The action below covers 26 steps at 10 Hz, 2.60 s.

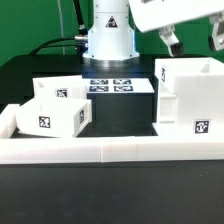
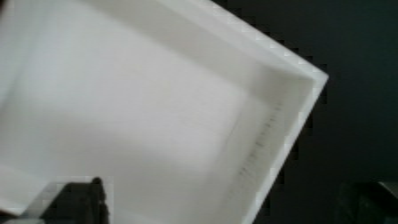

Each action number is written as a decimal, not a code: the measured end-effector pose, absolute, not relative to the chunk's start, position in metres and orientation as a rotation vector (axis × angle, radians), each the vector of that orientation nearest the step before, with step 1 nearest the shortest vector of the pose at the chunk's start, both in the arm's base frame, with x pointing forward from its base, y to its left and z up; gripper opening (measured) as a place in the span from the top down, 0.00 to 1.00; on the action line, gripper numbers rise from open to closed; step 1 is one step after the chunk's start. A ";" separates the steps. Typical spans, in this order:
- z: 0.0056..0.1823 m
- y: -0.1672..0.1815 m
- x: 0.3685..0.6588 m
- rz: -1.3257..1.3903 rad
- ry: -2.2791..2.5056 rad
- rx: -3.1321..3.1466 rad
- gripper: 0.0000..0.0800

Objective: Assemble drawer

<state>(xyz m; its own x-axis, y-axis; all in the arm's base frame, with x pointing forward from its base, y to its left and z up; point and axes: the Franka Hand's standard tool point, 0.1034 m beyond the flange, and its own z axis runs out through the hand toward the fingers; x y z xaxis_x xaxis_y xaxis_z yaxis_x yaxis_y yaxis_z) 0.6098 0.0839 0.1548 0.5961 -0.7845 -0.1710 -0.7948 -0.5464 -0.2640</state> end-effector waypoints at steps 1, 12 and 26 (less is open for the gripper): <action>0.156 0.089 0.609 0.062 1.262 -2.531 0.19; 0.149 -0.037 0.589 0.038 0.697 -2.809 0.19; 0.071 -0.091 0.567 0.130 0.478 -3.009 0.19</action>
Offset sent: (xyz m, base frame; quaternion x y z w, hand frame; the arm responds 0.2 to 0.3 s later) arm 0.0000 0.0000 0.0000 0.0000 0.0000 0.0000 1.0000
